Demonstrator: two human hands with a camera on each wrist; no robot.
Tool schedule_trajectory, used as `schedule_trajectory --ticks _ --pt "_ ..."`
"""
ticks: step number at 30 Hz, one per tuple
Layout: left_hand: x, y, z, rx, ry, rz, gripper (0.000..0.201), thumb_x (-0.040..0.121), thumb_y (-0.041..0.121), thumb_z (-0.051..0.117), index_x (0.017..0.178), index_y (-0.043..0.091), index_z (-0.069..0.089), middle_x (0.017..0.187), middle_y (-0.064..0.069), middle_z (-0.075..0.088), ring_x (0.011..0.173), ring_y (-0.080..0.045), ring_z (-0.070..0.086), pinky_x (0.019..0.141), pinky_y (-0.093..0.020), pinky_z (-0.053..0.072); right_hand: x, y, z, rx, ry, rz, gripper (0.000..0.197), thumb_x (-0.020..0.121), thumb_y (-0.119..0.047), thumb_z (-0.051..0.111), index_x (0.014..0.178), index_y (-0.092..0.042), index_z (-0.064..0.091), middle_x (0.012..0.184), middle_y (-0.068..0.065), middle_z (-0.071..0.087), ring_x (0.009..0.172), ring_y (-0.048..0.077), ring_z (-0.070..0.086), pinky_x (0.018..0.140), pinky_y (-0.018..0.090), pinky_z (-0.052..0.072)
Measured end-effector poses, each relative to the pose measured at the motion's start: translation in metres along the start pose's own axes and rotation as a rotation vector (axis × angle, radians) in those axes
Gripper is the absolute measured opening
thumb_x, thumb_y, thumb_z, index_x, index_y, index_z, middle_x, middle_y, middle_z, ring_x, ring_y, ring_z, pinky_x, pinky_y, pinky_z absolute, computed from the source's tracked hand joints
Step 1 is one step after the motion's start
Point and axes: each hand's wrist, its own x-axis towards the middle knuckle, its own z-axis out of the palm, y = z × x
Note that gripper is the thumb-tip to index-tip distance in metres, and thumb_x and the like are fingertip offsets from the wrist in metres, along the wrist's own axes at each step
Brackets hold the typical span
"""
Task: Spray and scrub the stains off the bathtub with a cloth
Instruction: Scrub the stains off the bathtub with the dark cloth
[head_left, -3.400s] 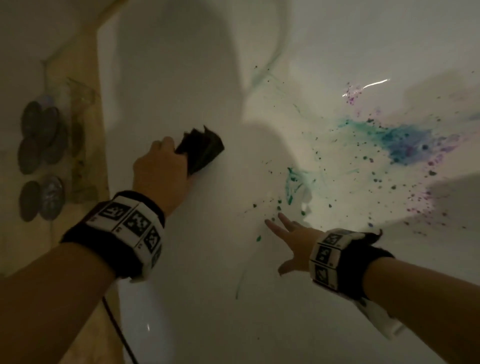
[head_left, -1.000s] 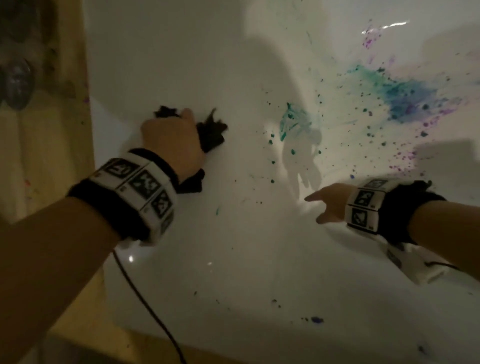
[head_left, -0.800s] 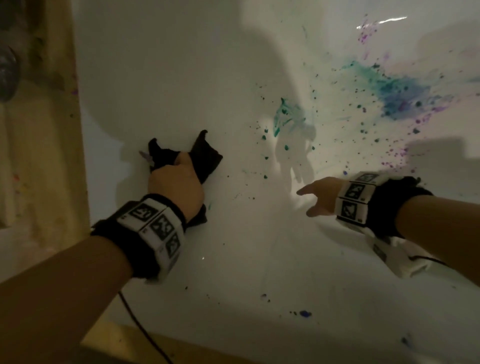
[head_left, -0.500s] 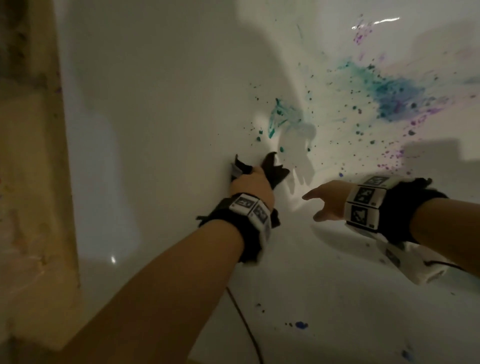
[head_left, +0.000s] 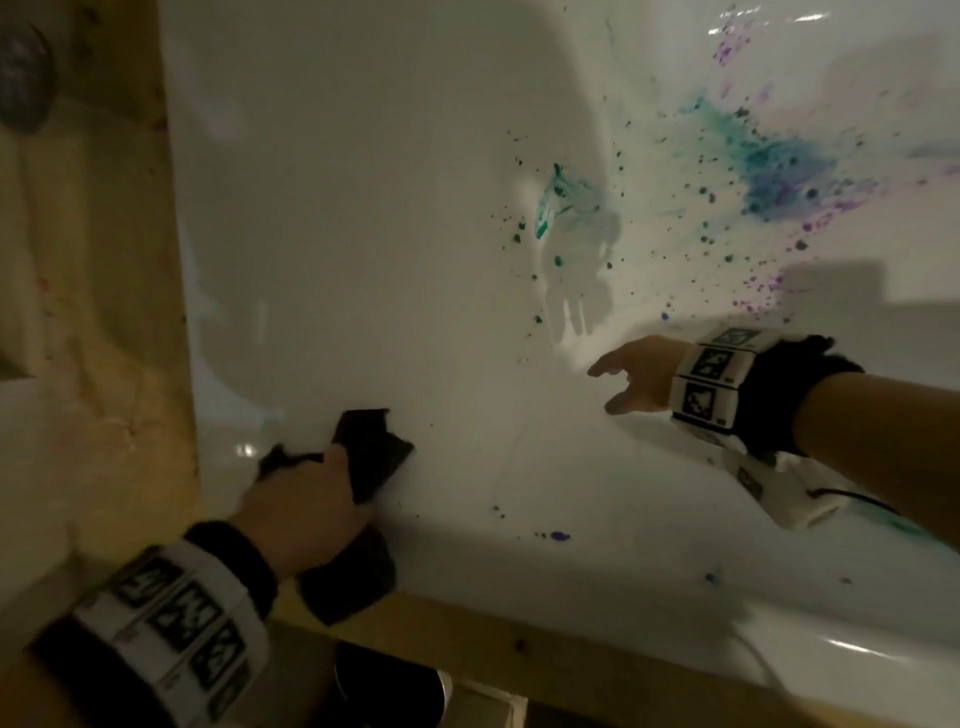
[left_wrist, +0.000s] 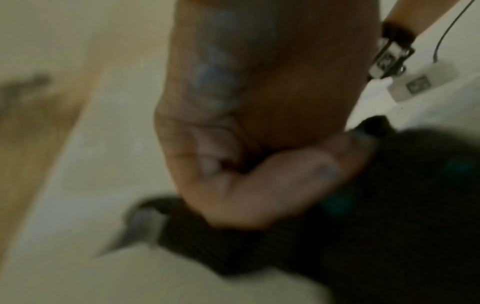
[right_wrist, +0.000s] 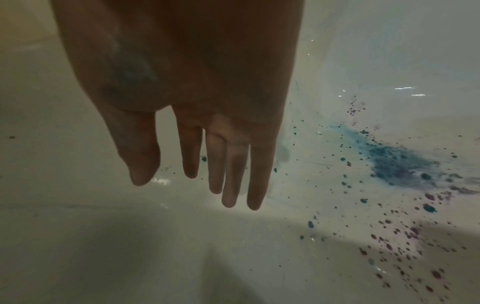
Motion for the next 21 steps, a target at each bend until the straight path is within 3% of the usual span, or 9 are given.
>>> schedule_trajectory --ticks 3,5,8,11,13,15,16,18,21 --pt "0.0 0.018 0.025 -0.048 -0.011 -0.032 0.03 0.098 0.031 0.036 0.12 0.011 0.032 0.072 0.005 0.044 0.057 -0.008 0.042 0.048 -0.023 0.033 0.0 -0.002 0.006 -0.005 -0.013 -0.009 0.055 0.09 -0.033 0.057 0.14 -0.022 0.037 0.14 0.001 0.045 0.128 0.018 0.041 0.106 0.028 0.028" --pt "0.001 0.03 0.022 -0.049 0.009 -0.026 0.012 0.098 0.026 0.036 0.103 0.015 0.036 0.07 0.006 0.041 0.054 -0.006 0.038 0.042 -0.021 0.027 0.002 0.0 0.007 -0.014 -0.015 -0.001 0.055 0.09 -0.033 0.056 0.14 -0.022 0.037 0.14 0.001 0.044 0.129 0.019 0.04 0.106 0.028 0.027" --pt "0.001 0.043 0.013 -0.005 0.034 -0.012 0.023 0.098 0.022 0.037 0.077 0.018 0.03 0.067 0.005 0.037 0.053 -0.007 0.035 0.042 -0.021 0.025 0.006 -0.002 0.006 -0.001 0.003 0.01 0.054 0.089 -0.031 0.057 0.139 -0.021 0.039 0.137 0.001 0.047 0.129 0.019 0.039 0.106 0.027 0.027" --pt "0.007 0.059 0.005 0.006 0.001 0.047 0.016 0.097 0.023 0.038 0.091 0.01 0.046 0.076 0.0 0.047 0.058 -0.01 0.04 0.051 -0.022 0.033 0.007 -0.006 0.005 0.019 0.024 0.009 0.053 0.09 -0.03 0.057 0.138 -0.02 0.04 0.137 0.001 0.047 0.128 0.018 0.04 0.105 0.025 0.027" --pt "0.011 0.08 -0.003 -0.05 -0.091 0.145 0.023 0.095 0.025 0.041 0.104 0.008 0.054 0.095 -0.007 0.06 0.075 -0.018 0.053 0.066 -0.026 0.041 0.005 -0.009 0.002 0.012 0.032 -0.001 0.052 0.09 -0.029 0.057 0.138 -0.02 0.04 0.138 0.0 0.047 0.128 0.018 0.041 0.105 0.025 0.026" --pt "0.013 0.108 -0.007 -0.2 -0.217 0.224 0.031 0.093 0.029 0.045 0.114 0.008 0.054 0.114 -0.011 0.06 0.095 -0.025 0.058 0.076 -0.027 0.044 0.0 -0.007 -0.003 0.011 0.039 0.0 0.051 0.091 -0.029 0.056 0.138 -0.02 0.04 0.138 -0.001 0.046 0.127 0.017 0.042 0.105 0.024 0.027" --pt "0.011 0.122 -0.009 -0.296 -0.285 0.245 0.035 0.092 0.03 0.047 0.118 0.008 0.053 0.118 -0.013 0.058 0.098 -0.026 0.057 0.075 -0.026 0.044 -0.004 -0.004 -0.006 0.011 0.047 0.007 0.051 0.091 -0.029 0.056 0.138 -0.02 0.04 0.138 -0.001 0.047 0.127 0.017 0.043 0.105 0.024 0.027" --pt "0.007 0.14 -0.016 -0.457 -0.383 0.252 0.037 0.092 0.03 0.048 0.12 0.006 0.052 0.119 -0.015 0.058 0.088 -0.024 0.056 0.058 -0.023 0.043 -0.014 0.006 -0.013 0.007 0.068 0.031 0.05 0.091 -0.029 0.056 0.137 -0.021 0.041 0.137 -0.002 0.048 0.126 0.016 0.043 0.106 0.025 0.027" --pt "0.003 0.122 -0.039 -0.42 -0.249 0.246 0.031 0.094 0.034 0.045 0.106 0.008 0.057 0.105 -0.016 0.061 0.067 -0.019 0.05 0.046 -0.019 0.033 -0.034 0.028 -0.024 -0.014 0.091 0.068 0.049 0.091 -0.028 0.056 0.137 -0.022 0.042 0.135 -0.002 0.05 0.125 0.017 0.045 0.108 0.03 0.027"
